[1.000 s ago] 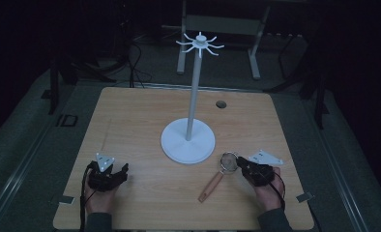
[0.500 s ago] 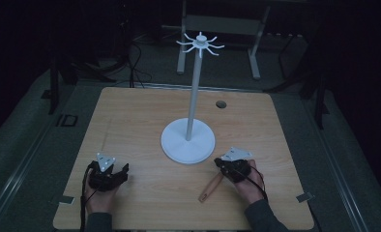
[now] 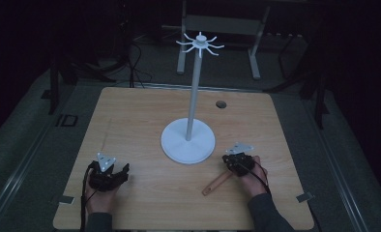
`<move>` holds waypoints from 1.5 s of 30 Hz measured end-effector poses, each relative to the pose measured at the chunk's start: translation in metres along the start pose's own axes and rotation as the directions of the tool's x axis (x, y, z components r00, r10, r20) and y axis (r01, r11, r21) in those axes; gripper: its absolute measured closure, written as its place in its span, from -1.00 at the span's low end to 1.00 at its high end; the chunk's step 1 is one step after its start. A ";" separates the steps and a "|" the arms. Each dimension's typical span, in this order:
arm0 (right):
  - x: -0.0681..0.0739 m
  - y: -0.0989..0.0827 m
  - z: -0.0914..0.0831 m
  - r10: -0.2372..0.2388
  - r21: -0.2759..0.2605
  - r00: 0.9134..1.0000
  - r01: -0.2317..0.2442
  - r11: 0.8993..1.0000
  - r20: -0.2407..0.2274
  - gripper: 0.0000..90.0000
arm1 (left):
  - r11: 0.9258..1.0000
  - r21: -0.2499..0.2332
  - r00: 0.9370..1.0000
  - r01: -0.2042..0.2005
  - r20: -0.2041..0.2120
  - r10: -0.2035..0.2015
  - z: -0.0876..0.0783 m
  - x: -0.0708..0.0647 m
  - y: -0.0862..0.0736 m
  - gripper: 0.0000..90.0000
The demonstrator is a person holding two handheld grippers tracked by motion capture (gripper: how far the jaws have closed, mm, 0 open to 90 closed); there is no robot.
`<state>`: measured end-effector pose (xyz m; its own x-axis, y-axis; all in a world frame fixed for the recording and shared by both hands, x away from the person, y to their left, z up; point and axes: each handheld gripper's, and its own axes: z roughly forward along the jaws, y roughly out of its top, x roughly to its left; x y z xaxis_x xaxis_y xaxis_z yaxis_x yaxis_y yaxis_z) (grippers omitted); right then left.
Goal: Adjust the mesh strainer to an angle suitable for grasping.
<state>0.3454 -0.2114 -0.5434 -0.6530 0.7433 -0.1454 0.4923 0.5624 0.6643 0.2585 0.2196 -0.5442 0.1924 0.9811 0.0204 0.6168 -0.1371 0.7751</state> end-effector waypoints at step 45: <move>-0.019 -0.026 -0.039 -0.101 0.149 0.983 0.123 0.981 -0.151 0.46 | 1.000 0.009 1.000 -0.014 0.002 0.014 0.002 -0.003 0.000 -0.16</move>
<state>0.3228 -0.2536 -0.5293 -0.7788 0.6195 -0.0989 0.4883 0.6975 0.5245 0.2591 0.2160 -0.5452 0.2028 0.9788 0.0300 0.6209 -0.1522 0.7690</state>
